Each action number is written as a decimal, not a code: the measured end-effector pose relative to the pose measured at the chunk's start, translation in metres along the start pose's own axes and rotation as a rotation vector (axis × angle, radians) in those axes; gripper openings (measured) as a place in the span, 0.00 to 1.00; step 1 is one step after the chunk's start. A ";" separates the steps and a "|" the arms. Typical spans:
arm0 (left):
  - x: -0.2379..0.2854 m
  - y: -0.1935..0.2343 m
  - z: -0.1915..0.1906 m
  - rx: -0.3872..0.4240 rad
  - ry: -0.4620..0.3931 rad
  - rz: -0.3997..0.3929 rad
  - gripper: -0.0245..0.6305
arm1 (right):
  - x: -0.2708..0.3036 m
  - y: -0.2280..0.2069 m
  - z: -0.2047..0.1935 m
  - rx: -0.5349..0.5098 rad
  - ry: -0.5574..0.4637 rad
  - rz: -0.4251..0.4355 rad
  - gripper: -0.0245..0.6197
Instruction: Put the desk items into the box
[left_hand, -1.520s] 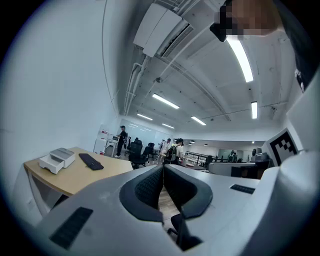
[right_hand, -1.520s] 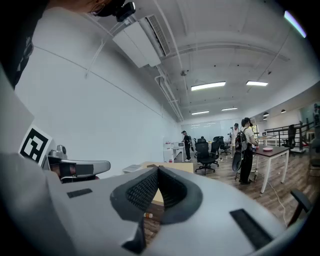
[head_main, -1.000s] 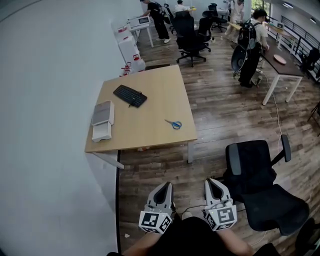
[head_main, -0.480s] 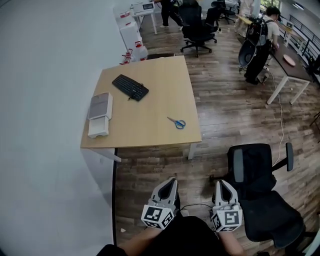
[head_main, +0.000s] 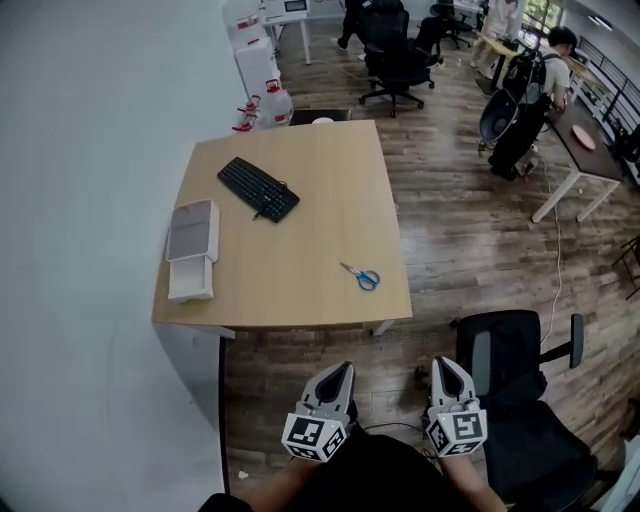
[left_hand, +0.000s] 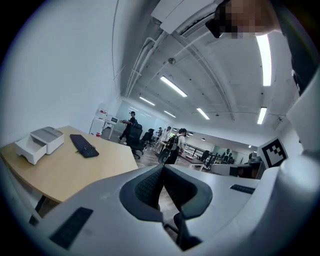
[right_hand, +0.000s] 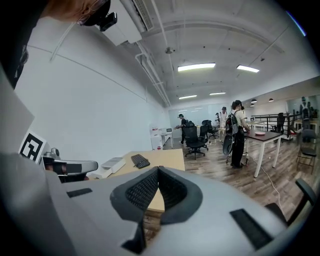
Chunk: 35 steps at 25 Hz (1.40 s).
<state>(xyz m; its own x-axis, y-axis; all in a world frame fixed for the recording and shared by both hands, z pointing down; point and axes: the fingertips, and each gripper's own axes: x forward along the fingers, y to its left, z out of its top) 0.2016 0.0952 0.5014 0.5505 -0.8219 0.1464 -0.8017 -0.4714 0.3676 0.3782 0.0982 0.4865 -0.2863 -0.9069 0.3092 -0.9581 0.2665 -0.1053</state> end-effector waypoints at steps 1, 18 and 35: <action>0.007 0.007 0.004 -0.010 -0.005 -0.012 0.06 | 0.012 0.002 0.005 -0.002 0.006 0.005 0.13; 0.107 0.111 0.059 -0.026 -0.004 -0.100 0.06 | 0.165 -0.009 0.004 -0.003 0.149 -0.055 0.13; 0.110 0.169 0.049 -0.144 -0.048 0.065 0.06 | 0.265 -0.001 -0.052 -0.118 0.331 0.107 0.13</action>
<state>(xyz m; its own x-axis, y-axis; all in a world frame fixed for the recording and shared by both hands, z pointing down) 0.1153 -0.0900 0.5345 0.4843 -0.8649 0.1317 -0.7917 -0.3691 0.4868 0.3023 -0.1251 0.6176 -0.3553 -0.7220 0.5937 -0.9117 0.4079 -0.0497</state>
